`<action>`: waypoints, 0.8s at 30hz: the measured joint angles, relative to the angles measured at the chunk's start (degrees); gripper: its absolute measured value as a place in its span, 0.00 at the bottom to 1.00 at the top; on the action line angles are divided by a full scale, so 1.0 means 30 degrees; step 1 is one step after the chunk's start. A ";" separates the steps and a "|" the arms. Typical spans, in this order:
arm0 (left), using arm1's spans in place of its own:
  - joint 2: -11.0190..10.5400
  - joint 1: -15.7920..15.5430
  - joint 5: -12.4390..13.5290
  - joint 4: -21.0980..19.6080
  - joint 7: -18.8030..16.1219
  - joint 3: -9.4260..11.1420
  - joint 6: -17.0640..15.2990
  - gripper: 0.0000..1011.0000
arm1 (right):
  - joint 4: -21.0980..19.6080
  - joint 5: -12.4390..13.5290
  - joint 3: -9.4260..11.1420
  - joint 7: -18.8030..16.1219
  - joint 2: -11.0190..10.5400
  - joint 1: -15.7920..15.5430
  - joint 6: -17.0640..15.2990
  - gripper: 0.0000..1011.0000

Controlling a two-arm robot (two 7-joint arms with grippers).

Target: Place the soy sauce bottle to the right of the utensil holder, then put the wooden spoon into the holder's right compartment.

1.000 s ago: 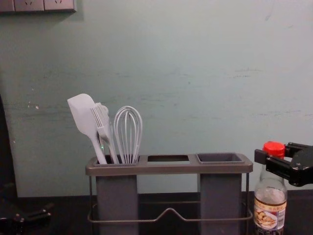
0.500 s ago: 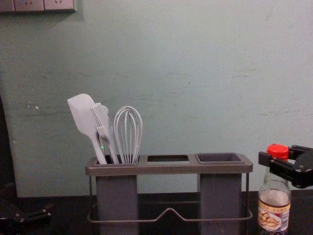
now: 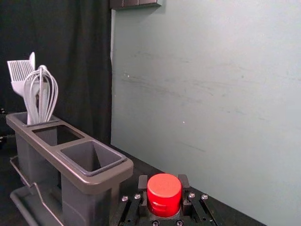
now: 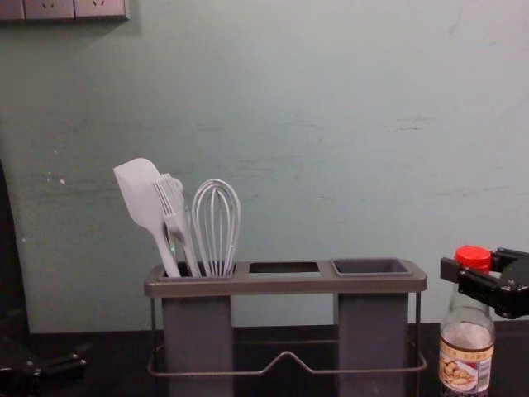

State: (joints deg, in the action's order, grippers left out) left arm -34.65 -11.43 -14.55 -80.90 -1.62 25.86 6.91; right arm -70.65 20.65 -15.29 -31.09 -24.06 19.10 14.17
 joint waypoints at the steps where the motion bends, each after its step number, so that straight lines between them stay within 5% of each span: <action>1: 0.0000 -0.0001 0.0000 0.0000 0.0000 -0.0001 0.0000 0.99 | 0.0032 0.0015 -0.0006 -0.0027 0.0008 0.0014 -0.0011 0.38; 24: 0.0000 0.0000 0.0000 0.0000 -0.0001 -0.0001 0.0000 0.99 | 0.0302 0.0181 -0.0202 -0.0349 0.0069 0.0085 -0.0263 0.40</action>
State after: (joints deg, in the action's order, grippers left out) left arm -34.64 -11.43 -14.55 -80.90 -1.62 25.86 6.91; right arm -69.74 21.20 -15.90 -32.14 -23.85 19.36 13.38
